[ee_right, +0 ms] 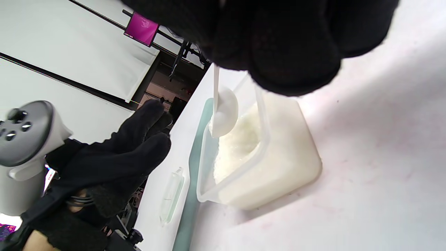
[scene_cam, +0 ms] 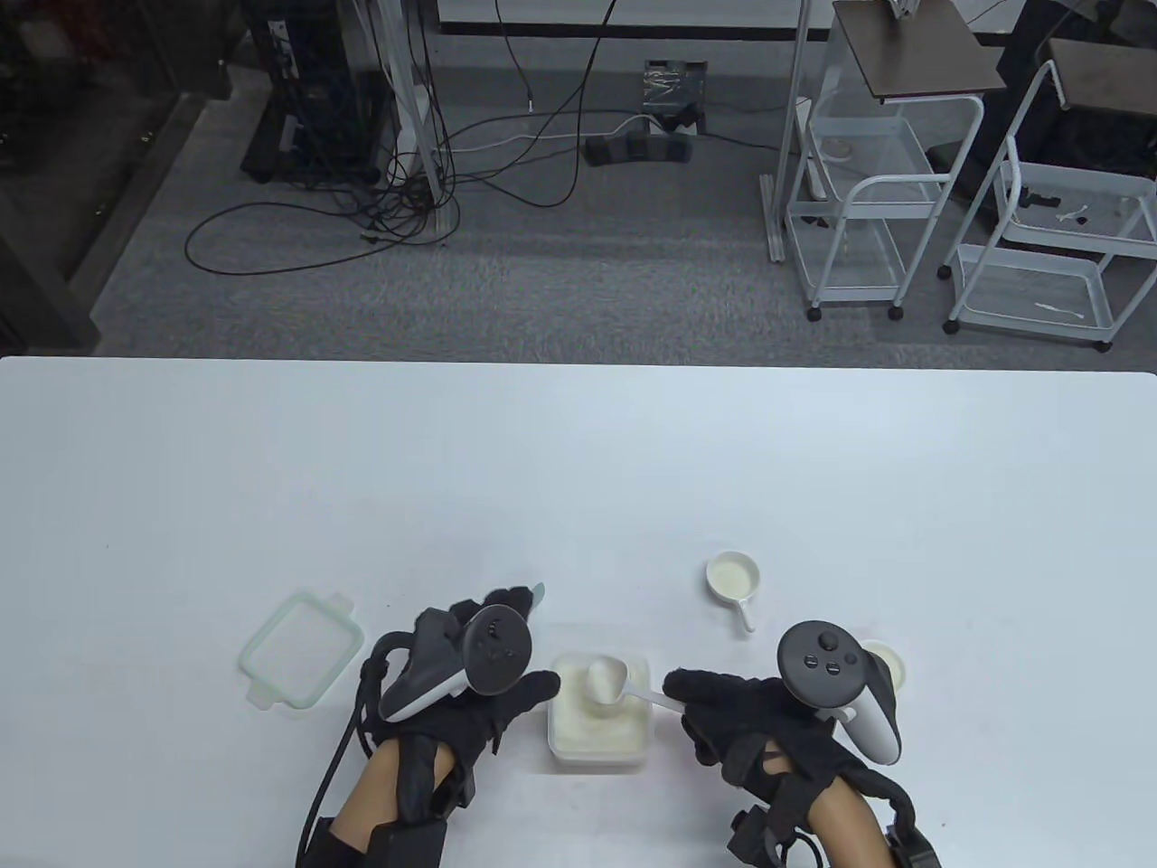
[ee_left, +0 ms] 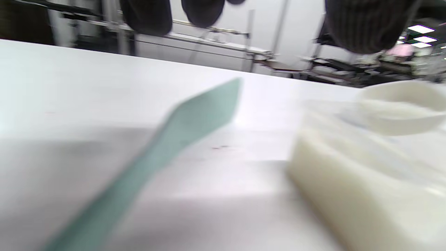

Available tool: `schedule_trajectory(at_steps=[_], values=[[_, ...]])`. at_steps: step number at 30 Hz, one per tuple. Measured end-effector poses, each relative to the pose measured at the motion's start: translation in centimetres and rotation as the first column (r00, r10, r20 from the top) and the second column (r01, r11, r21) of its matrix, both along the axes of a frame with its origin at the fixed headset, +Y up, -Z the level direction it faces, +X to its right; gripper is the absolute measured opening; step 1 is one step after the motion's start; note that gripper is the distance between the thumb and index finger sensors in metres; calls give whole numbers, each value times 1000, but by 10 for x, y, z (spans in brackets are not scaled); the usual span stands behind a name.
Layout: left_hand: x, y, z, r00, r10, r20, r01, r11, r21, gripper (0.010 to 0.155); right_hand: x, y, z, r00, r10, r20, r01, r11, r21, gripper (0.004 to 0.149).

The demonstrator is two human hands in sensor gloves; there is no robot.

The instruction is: Scoop white sugar with coffee spoon and level it off using dessert spatula

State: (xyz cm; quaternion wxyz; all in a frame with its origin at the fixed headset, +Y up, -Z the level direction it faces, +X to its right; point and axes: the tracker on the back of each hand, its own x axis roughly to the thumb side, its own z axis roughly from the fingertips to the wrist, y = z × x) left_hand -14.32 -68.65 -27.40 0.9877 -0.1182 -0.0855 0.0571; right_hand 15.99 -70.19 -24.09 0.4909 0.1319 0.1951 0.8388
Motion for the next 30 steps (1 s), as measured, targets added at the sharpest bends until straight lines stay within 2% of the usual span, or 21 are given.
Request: schedule_trajectory(at_steps=[2,4,5,8,12,20,30], values=[[-10,0,-3,995,-68,-76,68,998,3,102,0,2,0,1000,-5,-3,5,1000,1,45],[-17,-3,-6,981,-123,-150,116,992,-56,100,0,3,1,1000,-15,-4,15,1000,6,45],[-21,-6,-7,973,-150,-173,130,984,-117,99,0,4,1,1000,-19,-3,19,1000,6,45],[-23,-16,-9,956,-216,-199,173,962,-213,96,1,4,1,1000,-26,1,26,1000,6,45],[-15,-27,-10,927,-339,-158,298,925,-235,87,4,5,1,999,-39,11,39,999,6,45],[0,-35,-8,906,-401,-132,368,904,-217,74,4,6,1,999,-36,12,36,999,-2,45],[5,-49,-8,883,-462,-86,430,868,-249,59,2,3,1,1000,-21,3,21,1000,-20,45]])
